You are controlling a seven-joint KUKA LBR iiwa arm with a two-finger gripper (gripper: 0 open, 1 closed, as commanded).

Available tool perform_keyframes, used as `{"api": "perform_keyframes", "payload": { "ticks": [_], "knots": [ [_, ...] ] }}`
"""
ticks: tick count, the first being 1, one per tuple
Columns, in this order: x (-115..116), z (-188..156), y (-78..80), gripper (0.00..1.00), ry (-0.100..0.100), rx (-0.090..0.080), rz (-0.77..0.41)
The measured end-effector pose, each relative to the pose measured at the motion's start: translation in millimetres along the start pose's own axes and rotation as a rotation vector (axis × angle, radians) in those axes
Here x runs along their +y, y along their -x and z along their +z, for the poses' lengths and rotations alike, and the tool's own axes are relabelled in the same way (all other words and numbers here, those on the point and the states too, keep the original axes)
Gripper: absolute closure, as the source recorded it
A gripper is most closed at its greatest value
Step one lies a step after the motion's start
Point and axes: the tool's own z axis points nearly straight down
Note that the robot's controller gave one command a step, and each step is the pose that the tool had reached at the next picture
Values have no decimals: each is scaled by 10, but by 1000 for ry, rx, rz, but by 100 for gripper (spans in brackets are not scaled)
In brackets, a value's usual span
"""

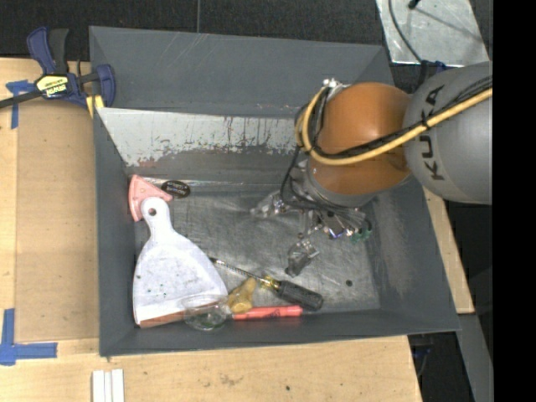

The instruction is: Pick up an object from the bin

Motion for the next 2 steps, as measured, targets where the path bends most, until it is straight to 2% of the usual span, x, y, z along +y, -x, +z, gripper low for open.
{"api": "perform_keyframes", "payload": {
  "ticks": [1,2],
  "knots": [
    [-216,102,-337,0,-7,0,0],
    [-66,471,-442,0,-6,1,-149]
  ]
}}
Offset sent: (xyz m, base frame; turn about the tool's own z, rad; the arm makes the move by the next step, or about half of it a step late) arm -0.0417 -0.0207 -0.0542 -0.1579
